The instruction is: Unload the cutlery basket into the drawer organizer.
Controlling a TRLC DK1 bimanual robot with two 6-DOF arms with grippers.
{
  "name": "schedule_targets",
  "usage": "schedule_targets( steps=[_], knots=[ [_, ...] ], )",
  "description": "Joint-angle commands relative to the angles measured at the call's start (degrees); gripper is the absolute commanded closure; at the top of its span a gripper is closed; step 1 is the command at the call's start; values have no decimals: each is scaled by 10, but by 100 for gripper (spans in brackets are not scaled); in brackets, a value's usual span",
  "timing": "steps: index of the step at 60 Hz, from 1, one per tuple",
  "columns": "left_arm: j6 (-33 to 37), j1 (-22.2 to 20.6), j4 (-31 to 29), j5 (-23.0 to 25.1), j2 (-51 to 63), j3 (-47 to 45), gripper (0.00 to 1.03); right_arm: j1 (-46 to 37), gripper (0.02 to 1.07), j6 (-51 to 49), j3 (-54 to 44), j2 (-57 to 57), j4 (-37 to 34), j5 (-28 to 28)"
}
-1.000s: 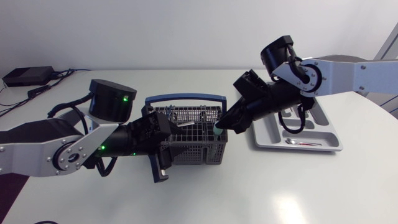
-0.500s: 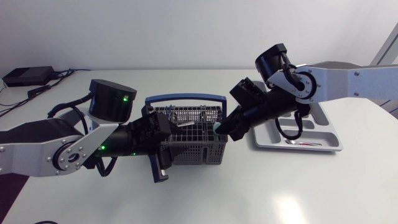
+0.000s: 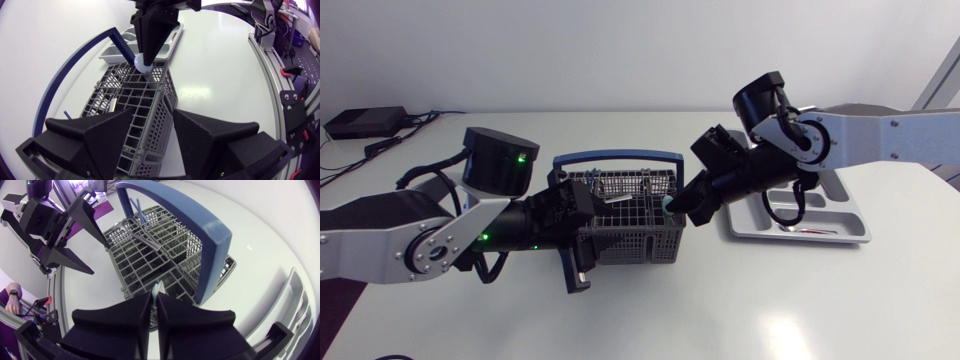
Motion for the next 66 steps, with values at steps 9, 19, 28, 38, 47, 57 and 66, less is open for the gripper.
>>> schedule_targets(
  steps=[9,19,28,38,47,57,66],
  knots=[
    [11,5,4,7,9,-14,38,-6,102,21,-25,-41,10,-16],
    [11,5,5,8,10,-14,38,-14,102,26,-27,-56,11,-42],
    [11,5,5,8,12,-14,38,-18,102,29,-26,-68,11,-48],
    [11,5,5,8,12,-15,38,-19,102,30,-26,-80,7,-55],
    [11,5,5,8,12,-15,38,-18,102,28,-36,-97,9,-57],
    [10,4,5,8,13,-17,38,-18,102,26,-48,-117,13,-56],
    [10,2,5,8,14,-17,38,-15,102,25,-63,-123,23,-55]
  ],
)
